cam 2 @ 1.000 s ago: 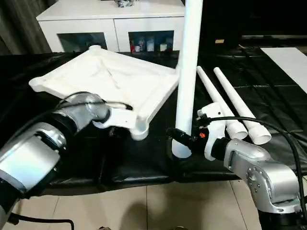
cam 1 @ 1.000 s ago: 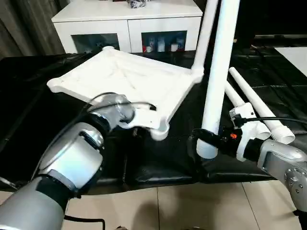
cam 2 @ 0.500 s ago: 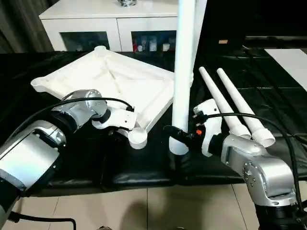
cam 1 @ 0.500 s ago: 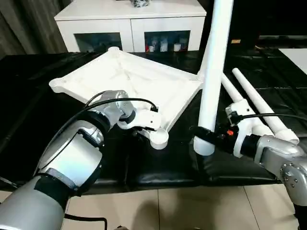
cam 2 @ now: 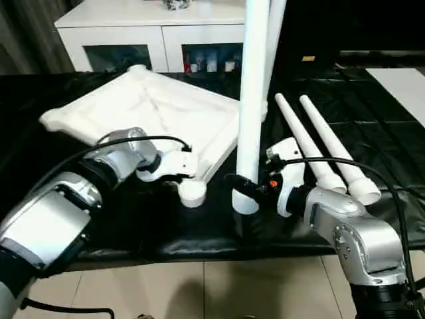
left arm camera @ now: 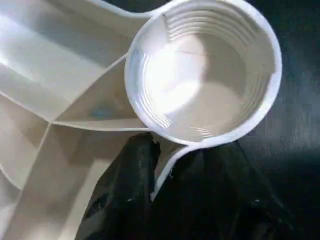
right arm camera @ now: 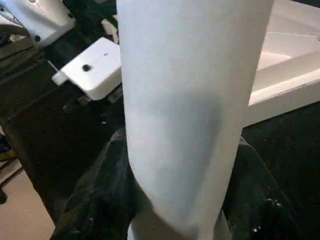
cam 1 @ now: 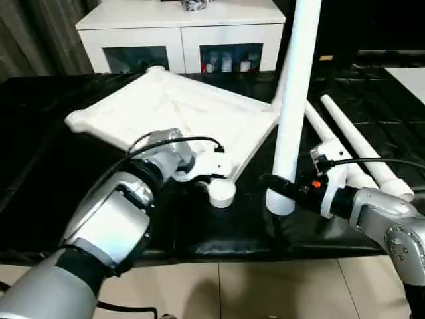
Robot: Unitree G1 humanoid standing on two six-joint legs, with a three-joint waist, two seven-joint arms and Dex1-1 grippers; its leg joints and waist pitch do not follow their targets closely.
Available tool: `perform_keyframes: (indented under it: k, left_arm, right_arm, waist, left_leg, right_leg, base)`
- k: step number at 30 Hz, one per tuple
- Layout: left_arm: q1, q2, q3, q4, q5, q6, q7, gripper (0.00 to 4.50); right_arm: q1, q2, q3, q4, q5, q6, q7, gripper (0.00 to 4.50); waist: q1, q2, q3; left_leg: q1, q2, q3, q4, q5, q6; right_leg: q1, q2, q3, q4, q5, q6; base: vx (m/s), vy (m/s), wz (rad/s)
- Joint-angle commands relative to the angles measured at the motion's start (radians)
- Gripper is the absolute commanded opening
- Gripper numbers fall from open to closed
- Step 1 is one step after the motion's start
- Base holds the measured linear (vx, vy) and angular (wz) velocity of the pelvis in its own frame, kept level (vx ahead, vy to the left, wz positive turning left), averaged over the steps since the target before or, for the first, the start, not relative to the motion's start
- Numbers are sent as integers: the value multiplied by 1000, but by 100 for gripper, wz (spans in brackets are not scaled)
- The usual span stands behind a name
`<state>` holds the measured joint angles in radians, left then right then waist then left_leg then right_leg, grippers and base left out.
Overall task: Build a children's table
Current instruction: Insert table leg to table base
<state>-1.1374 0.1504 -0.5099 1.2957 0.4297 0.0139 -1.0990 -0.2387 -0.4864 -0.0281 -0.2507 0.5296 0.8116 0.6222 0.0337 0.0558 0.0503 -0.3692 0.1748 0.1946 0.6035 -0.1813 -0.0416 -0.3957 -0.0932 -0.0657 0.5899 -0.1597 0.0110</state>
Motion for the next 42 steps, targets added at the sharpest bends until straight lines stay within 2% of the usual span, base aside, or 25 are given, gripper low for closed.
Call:
perform_keyframes:
  k: [1,4,6,8,12,14,16,19,21,22,24,26,27,29,30,31,32,33,34,35,36,37,38,42]
  left_arm:
    - [54,-2,34,43,-33,80,17,143]
    - [73,-7,68,29,-53,128,68,136]
    - [76,-8,75,28,-59,136,75,118]
    - [80,-15,98,27,-80,168,97,112]
    - [91,-39,162,16,-126,249,159,104]
    - [112,-48,169,2,-123,260,201,101]
    - [120,-52,172,-4,-125,267,211,99]
    - [136,-69,190,-26,-140,286,232,87]
    - [140,-78,211,-41,-155,302,250,82]
    - [140,-78,211,-41,-155,302,250,82]
    - [145,-83,225,-61,-160,304,287,73]
    - [152,-80,229,-82,-163,288,303,70]
    - [162,-73,232,-109,-167,248,309,66]
    - [171,-70,252,-140,-188,228,313,61]
    - [171,-70,252,-140,-188,228,313,58]
    - [189,-61,269,-182,-203,183,304,58]
    - [199,-54,270,-209,-206,174,291,84]
    - [206,-50,270,-224,-210,171,277,99]
    - [212,-47,270,-239,-214,167,263,108]
    - [234,-39,271,-292,-222,162,251,104]
    - [234,-39,271,-292,-222,162,251,104]
    - [244,-34,269,-314,-222,147,254,126]
    - [259,-20,265,-345,-222,100,257,142]
    - [275,10,270,-376,-229,4,253,172]
  right_arm:
    - [-14,0,5,12,-3,-23,9,190]
    - [-19,8,6,21,-3,-28,8,190]
    - [-19,9,7,23,-4,-29,7,190]
    - [-20,10,7,26,-4,-31,8,190]
    - [-24,16,4,32,-6,-33,7,190]
    - [-27,18,7,38,-8,-38,6,190]
    - [-28,20,7,40,-9,-40,5,190]
    - [-32,22,7,47,-11,-45,4,190]
    - [-36,23,5,54,-13,-49,5,190]
    - [-36,23,5,54,-13,-49,5,190]
    - [-42,25,4,63,-19,-54,5,190]
    - [-46,27,3,68,-24,-60,5,190]
    - [-49,30,0,73,-27,-68,1,190]
    - [-53,34,-4,76,-27,-72,-3,190]
    - [-53,34,-4,76,-27,-72,-3,190]
    - [-54,39,-9,79,-26,-79,-9,190]
    - [-53,42,-10,79,-26,-81,-11,190]
    - [-53,43,-10,81,-26,-83,-12,190]
    - [-53,45,-10,83,-27,-85,-13,190]
    - [-52,49,-9,89,-31,-91,-12,190]
    - [-52,49,-9,89,-31,-91,-12,190]
    - [-52,51,-8,93,-33,-94,-11,190]
    - [-55,54,-5,102,-38,-102,-9,190]
    - [-60,55,-7,118,-43,-116,-7,190]
  waist:
    - [5,-31,-59]
    - [3,-33,-56]
    - [2,-31,-57]
    - [0,-31,-58]
    - [-4,-29,-57]
    - [-4,-30,-56]
    - [-7,-31,-54]
    - [-8,-33,-53]
    - [-10,-31,-50]
    - [-11,-31,-51]
    - [-14,-28,-52]
    - [-17,-25,-53]
    - [-20,-24,-53]
    - [-25,-23,-54]
    - [-27,-21,-55]
    - [-28,-17,-56]
    - [-28,-20,-58]
    - [-25,-19,-60]
    - [-24,-23,-59]
    - [-21,-24,-61]
    - [-20,-24,-61]
    - [-17,-23,-63]
    - [-13,-29,-63]
    - [4,-27,-68]
  left_leg:
    - [9,39,-30,-73,-281,46]
    - [11,35,-31,-71,-293,50]
    - [12,36,-33,-73,-290,53]
    - [7,39,-36,-79,-290,55]
    - [10,35,-35,-77,-308,55]
    - [14,35,-34,-77,-317,60]
    - [12,33,-34,-77,-326,61]
    - [19,28,-32,-72,-340,60]
    - [19,27,-34,-73,-354,59]
    - [22,28,-36,-73,-363,56]
    - [18,31,-39,-78,-374,56]
    - [18,34,-42,-82,-381,57]
    - [10,37,-45,-89,-385,57]
    - [17,36,-44,-88,-408,58]
    - [17,36,-43,-88,-408,59]
    - [13,41,-46,-92,-402,60]
    - [8,42,-45,-95,-392,61]
    - [12,45,-43,-96,-388,58]
    - [12,47,-42,-96,-387,57]
    - [14,47,-39,-95,-375,55]
    - [12,47,-37,-95,-363,56]
    - [11,45,-33,-93,-338,61]
    - [10,48,-32,-92,-316,67]
    - [8,50,-27,-87,-244,84]
  right_leg:
    - [44,-63,30,-100,-482,-181]
    - [38,-62,27,-111,-550,-152]
    - [38,-61,25,-113,-550,-146]
    - [42,-60,22,-111,-527,-142]
    - [38,-62,20,-116,-549,-140]
    - [34,-59,20,-120,-551,-140]
    - [33,-58,18,-123,-569,-134]
    - [26,-57,14,-133,-625,-110]
    - [23,-55,11,-138,-651,-94]
    - [22,-56,8,-139,-657,-91]
    - [27,-56,5,-139,-639,-89]
    - [28,-56,4,-139,-614,-95]
    - [36,-57,3,-136,-585,-100]
    - [31,-58,3,-138,-577,-111]
    - [30,-59,4,-138,-568,-117]
    - [35,-60,5,-136,-537,-127]
    - [39,-60,7,-130,-496,-139]
    - [35,-61,12,-127,-458,-157]
    - [34,-62,14,-126,-447,-166]
    - [34,-64,19,-120,-420,-182]
    - [35,-65,21,-119,-405,-188]
    - [34,-63,23,-116,-373,-197]
    - [36,-64,25,-112,-347,-207]
    - [37,-64,29,-98,-275,-219]
  base:
    - [0,0,0]
    - [0,0,0]
    - [0,0,0]
    - [0,0,0]
    - [0,0,0]
    - [0,0,0]
    - [0,0,0]
    - [0,0,0]
    - [0,0,0]
    - [0,0,0]
    - [0,0,0]
    - [0,0,0]
    - [0,0,0]
    - [0,0,0]
    - [0,0,0]
    - [0,0,0]
    - [0,0,0]
    - [0,0,0]
    - [0,0,0]
    - [0,0,0]
    - [0,0,0]
    - [0,0,0]
    - [0,0,0]
    - [0,0,0]
